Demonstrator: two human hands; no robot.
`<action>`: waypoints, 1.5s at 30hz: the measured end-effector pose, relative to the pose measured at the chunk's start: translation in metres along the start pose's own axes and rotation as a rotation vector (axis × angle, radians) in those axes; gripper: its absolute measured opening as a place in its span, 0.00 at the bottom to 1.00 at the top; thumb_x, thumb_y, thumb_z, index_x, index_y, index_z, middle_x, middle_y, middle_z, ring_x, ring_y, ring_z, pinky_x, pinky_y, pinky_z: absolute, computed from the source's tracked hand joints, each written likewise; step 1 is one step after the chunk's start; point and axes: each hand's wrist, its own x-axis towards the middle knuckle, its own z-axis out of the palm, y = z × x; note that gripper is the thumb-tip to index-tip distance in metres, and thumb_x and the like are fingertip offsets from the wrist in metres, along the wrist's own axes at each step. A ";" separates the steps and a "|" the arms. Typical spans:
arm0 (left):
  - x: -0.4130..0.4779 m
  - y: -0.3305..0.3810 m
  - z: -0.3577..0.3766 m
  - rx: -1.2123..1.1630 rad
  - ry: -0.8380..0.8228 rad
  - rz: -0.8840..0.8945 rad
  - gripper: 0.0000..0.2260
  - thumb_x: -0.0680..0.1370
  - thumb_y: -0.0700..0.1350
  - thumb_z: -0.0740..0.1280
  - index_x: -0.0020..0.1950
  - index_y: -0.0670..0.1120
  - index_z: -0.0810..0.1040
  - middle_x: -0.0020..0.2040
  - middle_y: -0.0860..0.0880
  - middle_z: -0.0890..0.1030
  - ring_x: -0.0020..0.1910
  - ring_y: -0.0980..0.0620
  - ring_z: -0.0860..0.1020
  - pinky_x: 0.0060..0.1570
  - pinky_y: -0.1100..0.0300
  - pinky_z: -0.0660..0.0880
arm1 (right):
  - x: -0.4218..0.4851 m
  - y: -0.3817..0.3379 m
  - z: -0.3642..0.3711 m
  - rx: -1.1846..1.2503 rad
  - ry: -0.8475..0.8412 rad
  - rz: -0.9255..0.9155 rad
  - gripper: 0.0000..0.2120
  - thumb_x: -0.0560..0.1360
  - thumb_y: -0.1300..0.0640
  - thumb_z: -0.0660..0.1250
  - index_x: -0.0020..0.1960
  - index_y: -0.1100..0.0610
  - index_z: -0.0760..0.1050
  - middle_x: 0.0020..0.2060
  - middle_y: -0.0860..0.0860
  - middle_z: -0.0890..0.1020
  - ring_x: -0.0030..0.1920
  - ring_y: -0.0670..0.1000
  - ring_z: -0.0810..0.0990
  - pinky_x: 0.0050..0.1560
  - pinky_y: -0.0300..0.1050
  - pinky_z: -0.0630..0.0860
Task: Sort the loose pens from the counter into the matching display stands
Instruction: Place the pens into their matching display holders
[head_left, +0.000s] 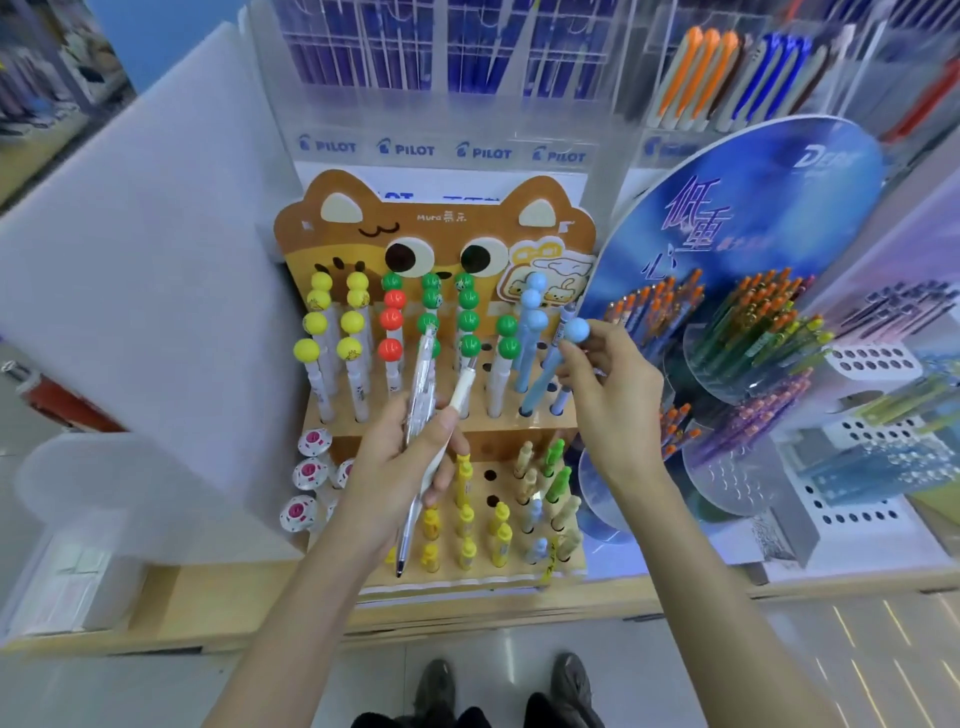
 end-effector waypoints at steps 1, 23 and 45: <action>0.000 0.000 0.000 0.002 0.002 0.002 0.09 0.73 0.51 0.66 0.51 0.52 0.75 0.35 0.49 0.79 0.23 0.55 0.70 0.20 0.65 0.64 | 0.000 0.001 0.001 -0.014 -0.012 0.002 0.05 0.79 0.59 0.64 0.52 0.49 0.74 0.42 0.45 0.81 0.42 0.44 0.81 0.46 0.46 0.79; 0.005 0.006 0.008 -0.004 0.008 0.027 0.10 0.74 0.50 0.65 0.52 0.46 0.73 0.34 0.49 0.79 0.24 0.55 0.71 0.21 0.64 0.66 | 0.000 0.012 0.014 -0.187 -0.162 -0.110 0.15 0.78 0.62 0.64 0.64 0.54 0.68 0.40 0.57 0.81 0.39 0.54 0.80 0.38 0.49 0.76; 0.006 -0.005 0.176 0.053 -0.572 -0.041 0.13 0.77 0.58 0.62 0.52 0.50 0.74 0.47 0.50 0.85 0.47 0.50 0.84 0.43 0.62 0.79 | -0.076 -0.007 -0.147 0.543 0.349 0.453 0.06 0.76 0.58 0.67 0.41 0.58 0.77 0.36 0.53 0.81 0.39 0.52 0.79 0.41 0.39 0.74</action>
